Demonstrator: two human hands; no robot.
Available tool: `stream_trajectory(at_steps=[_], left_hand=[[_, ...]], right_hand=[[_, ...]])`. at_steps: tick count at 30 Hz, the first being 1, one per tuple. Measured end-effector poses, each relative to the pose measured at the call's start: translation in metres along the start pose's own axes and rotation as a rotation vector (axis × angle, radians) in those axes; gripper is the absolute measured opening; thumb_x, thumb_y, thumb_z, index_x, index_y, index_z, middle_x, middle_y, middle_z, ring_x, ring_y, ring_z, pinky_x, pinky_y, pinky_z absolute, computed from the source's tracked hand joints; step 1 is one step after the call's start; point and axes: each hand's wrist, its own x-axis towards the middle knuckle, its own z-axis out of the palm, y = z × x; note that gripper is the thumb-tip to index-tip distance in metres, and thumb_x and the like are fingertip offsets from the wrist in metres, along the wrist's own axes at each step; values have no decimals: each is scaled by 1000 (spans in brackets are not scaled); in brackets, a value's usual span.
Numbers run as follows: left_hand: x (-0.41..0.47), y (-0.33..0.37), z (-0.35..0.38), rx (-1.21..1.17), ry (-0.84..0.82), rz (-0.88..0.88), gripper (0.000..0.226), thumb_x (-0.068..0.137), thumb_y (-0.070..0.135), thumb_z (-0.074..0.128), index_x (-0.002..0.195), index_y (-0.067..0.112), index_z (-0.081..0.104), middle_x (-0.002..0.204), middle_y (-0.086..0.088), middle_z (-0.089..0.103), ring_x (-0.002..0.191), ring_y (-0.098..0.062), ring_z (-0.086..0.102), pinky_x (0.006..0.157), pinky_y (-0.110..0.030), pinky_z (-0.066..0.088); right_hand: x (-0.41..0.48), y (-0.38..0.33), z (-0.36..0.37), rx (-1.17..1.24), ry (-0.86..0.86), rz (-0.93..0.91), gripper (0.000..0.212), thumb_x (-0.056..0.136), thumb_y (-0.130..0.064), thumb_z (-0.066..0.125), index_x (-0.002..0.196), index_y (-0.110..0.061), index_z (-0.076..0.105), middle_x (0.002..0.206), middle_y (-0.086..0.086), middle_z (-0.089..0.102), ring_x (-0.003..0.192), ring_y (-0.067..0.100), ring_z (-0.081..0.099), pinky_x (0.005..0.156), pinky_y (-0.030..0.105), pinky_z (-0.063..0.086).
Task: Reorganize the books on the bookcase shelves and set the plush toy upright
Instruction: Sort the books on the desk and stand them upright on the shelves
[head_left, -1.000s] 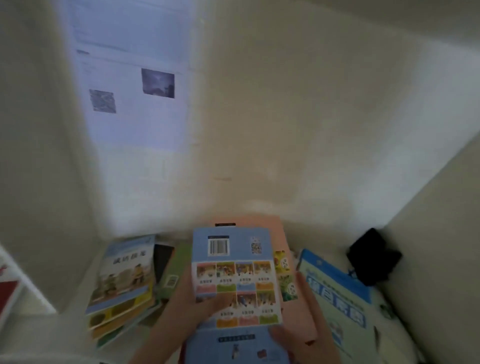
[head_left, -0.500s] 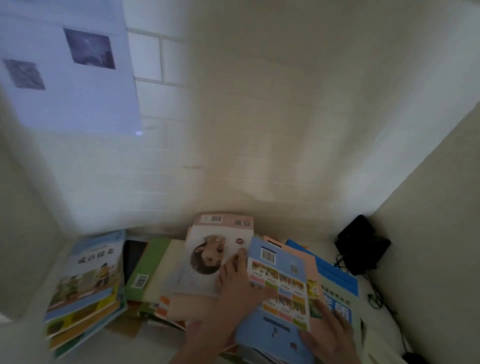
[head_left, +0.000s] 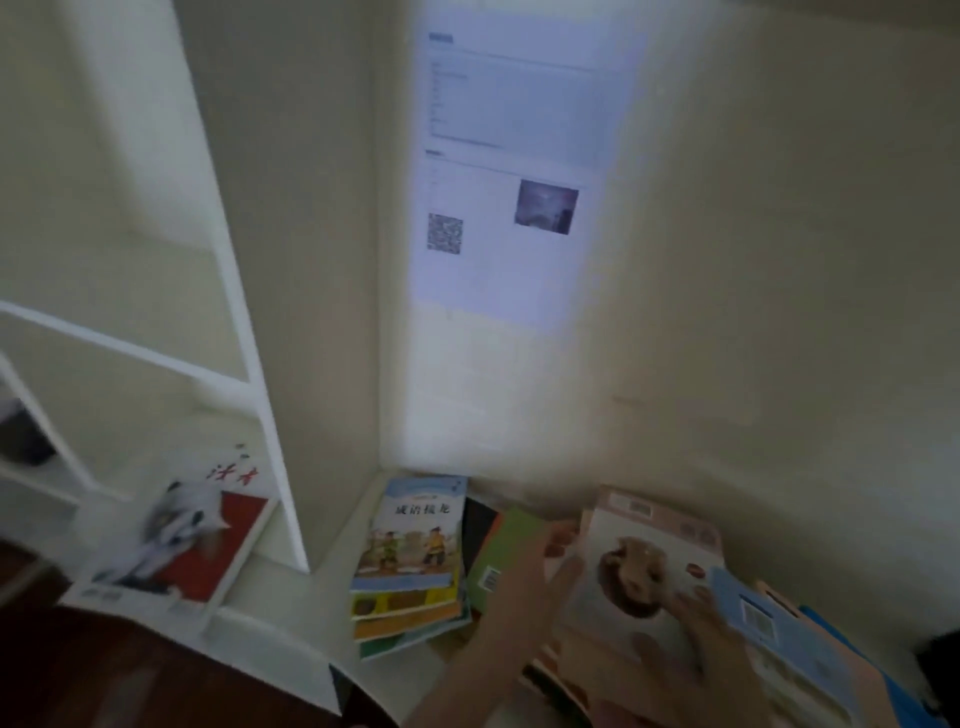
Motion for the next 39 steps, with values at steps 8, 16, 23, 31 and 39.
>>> stream_trajectory(at_steps=[8, 16, 23, 31, 39], left_hand=[[-39, -83, -187, -86, 407, -164, 17, 92, 15, 59, 102, 29, 60, 94, 10, 68, 85, 3, 62, 70, -8, 46], [-89, -194, -324, -85, 676, -421, 16, 90, 16, 62, 105, 19, 63, 98, 2, 68, 96, -18, 64, 76, -22, 44], [-69, -258, -400, 213, 768, -507, 39, 89, 23, 62, 127, 19, 54, 121, -6, 57, 111, -21, 54, 90, -32, 46], [-18, -308, -448, 363, 475, -668, 66, 92, 39, 57, 148, 30, 24, 147, -18, 29, 121, -38, 45, 91, -39, 43], [-55, -310, -423, 236, 430, -572, 78, 81, 54, 63, 140, 58, 12, 136, -10, 51, 115, -28, 55, 97, -37, 41]], right_hand=[[20, -200, 124, 625, -609, 136, 39, 68, -58, 76, 101, -44, 60, 123, 0, 55, 101, 6, 57, 78, 13, 51], [0, -307, 256, 745, -924, 249, 85, 66, -55, 73, 140, -32, 37, 145, -2, 39, 114, 15, 55, 76, 16, 44], [-2, -335, 347, 691, -923, 324, 84, 82, -35, 72, 149, -29, 21, 155, 3, 18, 144, 22, 19, 112, 41, 23], [-4, -349, 416, 621, -695, 383, 92, 82, -19, 72, 149, -39, 11, 145, 10, 26, 126, 28, 41, 105, 44, 41], [-20, -320, 397, 679, -731, 273, 88, 83, -6, 70, 144, -43, 19, 140, 3, 35, 121, 10, 45, 100, 31, 48]])
